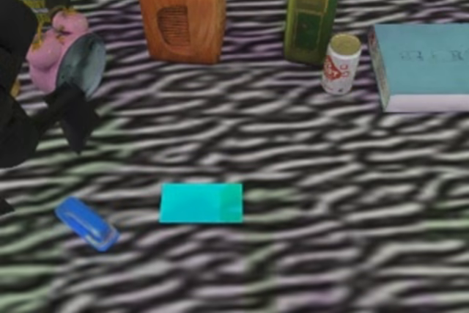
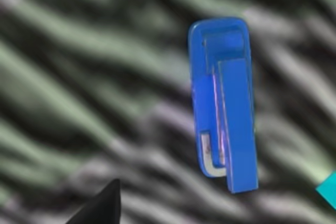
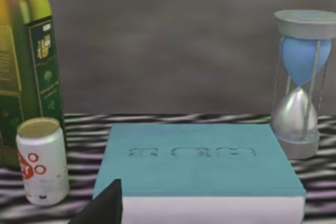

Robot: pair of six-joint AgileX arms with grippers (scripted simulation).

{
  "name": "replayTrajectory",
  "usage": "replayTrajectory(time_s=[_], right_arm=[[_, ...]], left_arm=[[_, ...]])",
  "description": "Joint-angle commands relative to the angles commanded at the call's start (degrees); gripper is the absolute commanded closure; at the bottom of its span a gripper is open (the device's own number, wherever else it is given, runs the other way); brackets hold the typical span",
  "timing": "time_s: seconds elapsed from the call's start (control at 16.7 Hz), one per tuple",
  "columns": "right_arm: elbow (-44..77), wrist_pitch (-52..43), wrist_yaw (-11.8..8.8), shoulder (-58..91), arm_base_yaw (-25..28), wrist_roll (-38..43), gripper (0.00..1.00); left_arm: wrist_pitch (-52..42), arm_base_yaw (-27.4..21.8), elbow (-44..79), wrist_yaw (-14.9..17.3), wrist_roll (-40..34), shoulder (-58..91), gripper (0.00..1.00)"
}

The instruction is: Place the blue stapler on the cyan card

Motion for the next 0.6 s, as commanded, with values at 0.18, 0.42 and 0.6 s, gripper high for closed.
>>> replayTrajectory(time_s=[0.18,0.42,0.6], right_arm=[[0.0,0.0,0.0,0.0,0.0,0.0,0.00],[0.0,0.0,0.0,0.0,0.0,0.0,0.00],[0.0,0.0,0.0,0.0,0.0,0.0,0.00]], left_arm=[[-5.5,-1.3,6.9,0.1,-6.2,8.8,0.00],[-8.3,-2.0,10.6,0.1,-9.4,13.2,0.00],[-8.3,-2.0,10.6,0.1,-9.4,13.2,0.00]])
